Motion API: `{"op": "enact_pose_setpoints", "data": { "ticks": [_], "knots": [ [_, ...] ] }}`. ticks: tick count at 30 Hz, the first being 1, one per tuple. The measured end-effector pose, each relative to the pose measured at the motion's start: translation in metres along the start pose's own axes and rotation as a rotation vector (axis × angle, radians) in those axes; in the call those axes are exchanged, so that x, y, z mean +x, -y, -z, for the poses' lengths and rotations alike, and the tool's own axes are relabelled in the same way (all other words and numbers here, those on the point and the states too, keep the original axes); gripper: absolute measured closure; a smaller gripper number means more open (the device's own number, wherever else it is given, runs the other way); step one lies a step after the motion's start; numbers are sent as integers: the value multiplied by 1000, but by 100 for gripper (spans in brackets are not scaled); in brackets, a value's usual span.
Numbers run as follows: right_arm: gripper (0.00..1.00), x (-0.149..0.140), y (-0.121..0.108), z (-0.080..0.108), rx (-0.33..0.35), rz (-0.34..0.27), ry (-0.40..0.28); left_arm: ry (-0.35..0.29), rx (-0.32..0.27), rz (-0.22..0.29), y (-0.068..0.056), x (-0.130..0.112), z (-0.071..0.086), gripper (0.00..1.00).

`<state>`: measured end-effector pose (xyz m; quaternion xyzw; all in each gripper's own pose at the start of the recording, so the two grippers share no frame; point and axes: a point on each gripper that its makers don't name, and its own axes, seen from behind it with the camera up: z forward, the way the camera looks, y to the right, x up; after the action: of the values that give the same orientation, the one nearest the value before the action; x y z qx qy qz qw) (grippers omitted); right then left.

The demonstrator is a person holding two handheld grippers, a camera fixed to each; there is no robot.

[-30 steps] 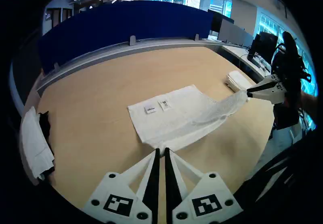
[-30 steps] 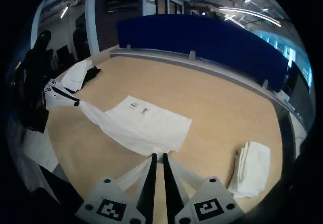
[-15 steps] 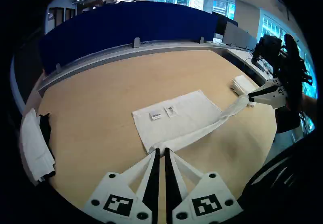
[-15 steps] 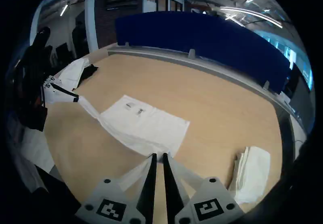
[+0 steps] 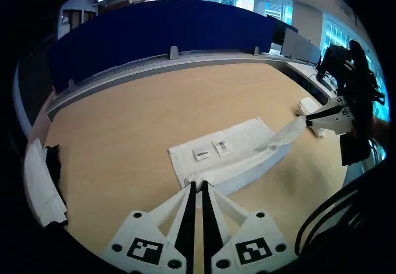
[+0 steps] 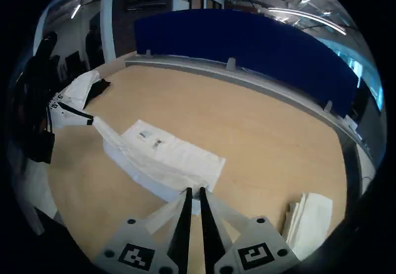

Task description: Fold towel

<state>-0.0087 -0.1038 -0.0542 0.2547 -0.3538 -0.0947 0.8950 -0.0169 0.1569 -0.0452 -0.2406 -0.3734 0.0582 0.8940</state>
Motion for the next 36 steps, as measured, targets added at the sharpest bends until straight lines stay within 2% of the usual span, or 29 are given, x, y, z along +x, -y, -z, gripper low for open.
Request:
{"op": "enact_pose_setpoints", "data": {
  "ticks": [9,17,27,36],
  "knots": [
    [89,-1,-11,-22,-9,-12,20,13,8,-13,10,1,-28,92],
    [89,-9,-15,-39,-15,-25,40,16,2,-9,13,-4,-44,92],
    [89,-27,-22,-70,-35,-88,66,18,24,18,20,-18,-74,92],
    [88,-23,-29,-85,-62,-80,68,17,41,2,29,-15,-88,91]
  ]
}}
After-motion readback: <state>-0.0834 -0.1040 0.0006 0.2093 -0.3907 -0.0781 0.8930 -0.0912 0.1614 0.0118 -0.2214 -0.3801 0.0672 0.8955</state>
